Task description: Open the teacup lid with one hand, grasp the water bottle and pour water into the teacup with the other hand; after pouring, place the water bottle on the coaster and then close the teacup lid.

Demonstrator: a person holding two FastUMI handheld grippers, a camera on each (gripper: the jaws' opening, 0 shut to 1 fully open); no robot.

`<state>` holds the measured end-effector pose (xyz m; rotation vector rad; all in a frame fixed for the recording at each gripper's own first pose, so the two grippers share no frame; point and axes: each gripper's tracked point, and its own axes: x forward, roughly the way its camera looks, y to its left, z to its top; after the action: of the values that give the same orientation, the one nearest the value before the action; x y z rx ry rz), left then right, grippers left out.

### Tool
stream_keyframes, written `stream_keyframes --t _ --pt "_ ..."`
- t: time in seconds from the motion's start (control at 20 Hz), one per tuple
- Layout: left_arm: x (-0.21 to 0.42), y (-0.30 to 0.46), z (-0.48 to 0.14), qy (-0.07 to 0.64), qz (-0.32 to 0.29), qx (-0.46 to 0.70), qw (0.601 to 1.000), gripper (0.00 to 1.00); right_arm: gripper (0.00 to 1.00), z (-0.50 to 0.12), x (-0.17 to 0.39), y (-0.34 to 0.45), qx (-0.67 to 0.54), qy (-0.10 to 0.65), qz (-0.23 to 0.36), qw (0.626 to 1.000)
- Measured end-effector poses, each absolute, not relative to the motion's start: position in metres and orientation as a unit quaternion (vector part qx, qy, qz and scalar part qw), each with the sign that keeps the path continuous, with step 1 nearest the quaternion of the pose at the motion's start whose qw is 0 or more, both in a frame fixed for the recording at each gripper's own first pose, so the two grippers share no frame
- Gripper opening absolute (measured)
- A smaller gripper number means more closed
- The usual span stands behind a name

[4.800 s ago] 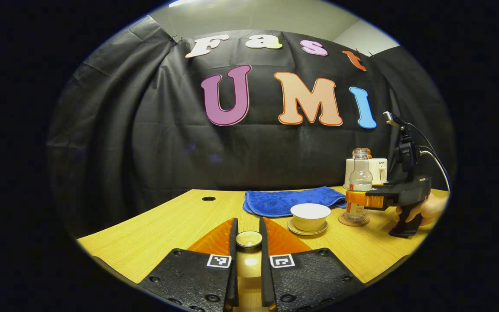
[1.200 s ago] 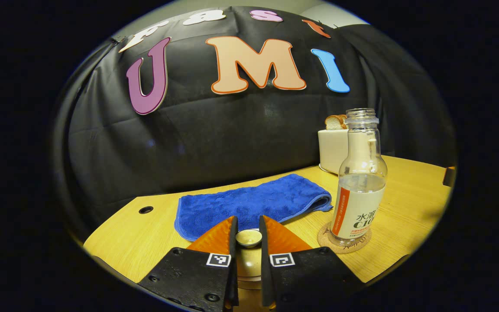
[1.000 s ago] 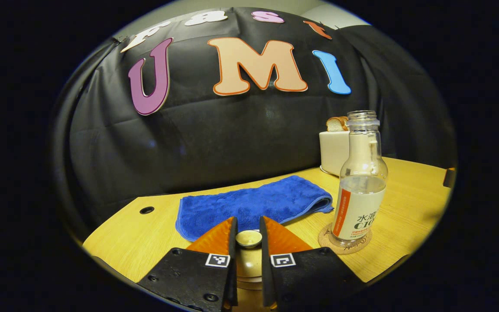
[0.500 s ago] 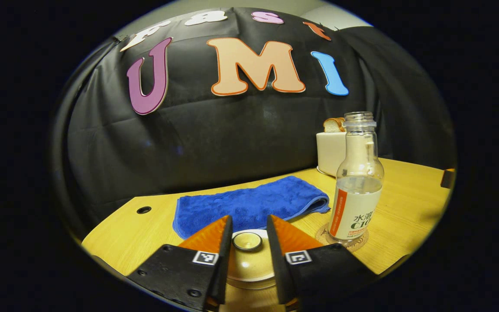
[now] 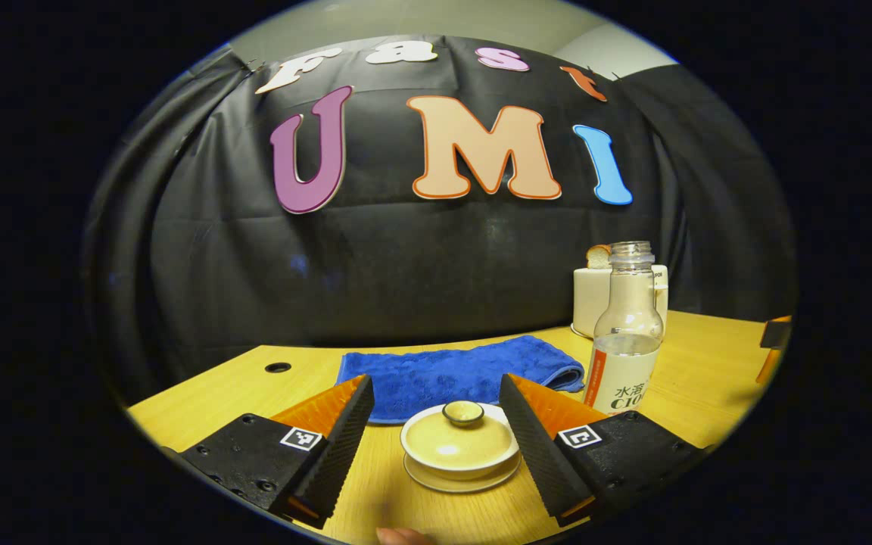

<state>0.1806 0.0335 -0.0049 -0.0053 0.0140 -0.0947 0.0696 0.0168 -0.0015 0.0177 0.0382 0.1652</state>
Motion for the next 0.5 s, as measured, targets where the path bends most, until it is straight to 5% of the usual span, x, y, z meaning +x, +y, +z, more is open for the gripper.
stream_keyframes --t 0.5 --pt "0.057 0.048 -0.001 -0.001 -0.015 -0.002 1.0 0.96 0.95 -0.001 0.055 0.013 0.008 0.018 0.061 0.998"
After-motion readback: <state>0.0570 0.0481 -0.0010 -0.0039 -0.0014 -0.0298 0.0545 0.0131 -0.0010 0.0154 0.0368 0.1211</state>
